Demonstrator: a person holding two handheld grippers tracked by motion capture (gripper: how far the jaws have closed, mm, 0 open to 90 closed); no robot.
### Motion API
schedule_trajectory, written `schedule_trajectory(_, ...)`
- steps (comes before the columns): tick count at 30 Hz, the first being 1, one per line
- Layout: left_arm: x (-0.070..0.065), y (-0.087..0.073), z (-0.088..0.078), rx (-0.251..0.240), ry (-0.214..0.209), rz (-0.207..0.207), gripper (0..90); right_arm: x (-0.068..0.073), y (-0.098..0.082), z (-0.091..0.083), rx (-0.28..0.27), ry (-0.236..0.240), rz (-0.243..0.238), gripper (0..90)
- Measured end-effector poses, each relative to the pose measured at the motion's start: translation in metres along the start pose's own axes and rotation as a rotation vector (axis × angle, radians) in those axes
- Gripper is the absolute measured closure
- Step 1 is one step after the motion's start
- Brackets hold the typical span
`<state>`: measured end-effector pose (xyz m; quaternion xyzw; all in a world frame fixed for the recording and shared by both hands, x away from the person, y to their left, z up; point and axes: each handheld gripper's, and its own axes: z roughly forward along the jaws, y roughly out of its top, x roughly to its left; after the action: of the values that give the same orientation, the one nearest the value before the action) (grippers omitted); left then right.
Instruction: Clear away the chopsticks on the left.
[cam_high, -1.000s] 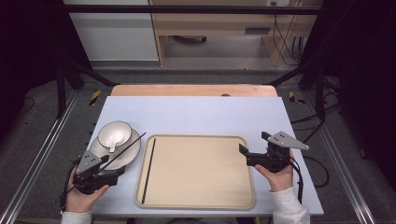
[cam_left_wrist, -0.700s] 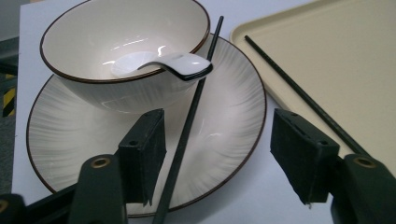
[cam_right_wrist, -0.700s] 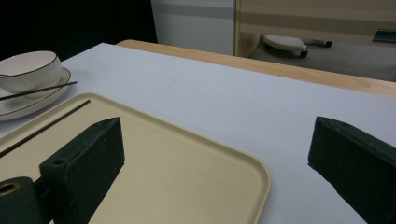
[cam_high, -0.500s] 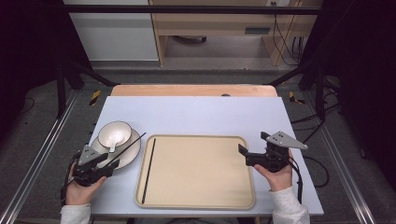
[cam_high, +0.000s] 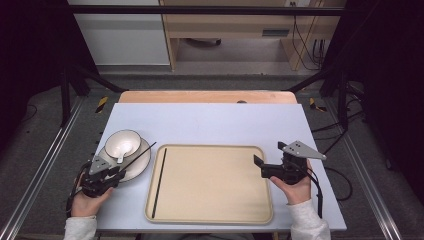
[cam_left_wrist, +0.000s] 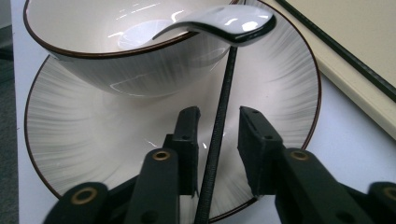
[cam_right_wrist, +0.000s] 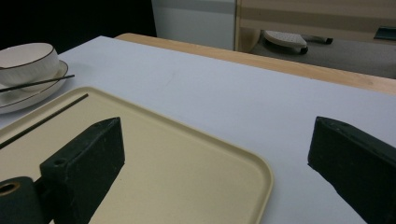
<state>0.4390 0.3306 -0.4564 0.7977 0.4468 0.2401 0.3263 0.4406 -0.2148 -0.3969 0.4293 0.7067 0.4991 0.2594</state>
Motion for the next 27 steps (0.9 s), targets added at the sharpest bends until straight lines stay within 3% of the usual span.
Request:
schedule_trajectory(16,-0.005,0.002,-0.001,0.013,-0.033,0.004,84.7,-0.001,0.000,0.000,0.002,0.003,0.004,3.9)
schedule_trajectory(27,-0.014,0.007,-0.004,-0.007,-0.036,-0.006,85.3,-0.002,0.000,-0.002,-0.004,-0.001,0.006,3.9)
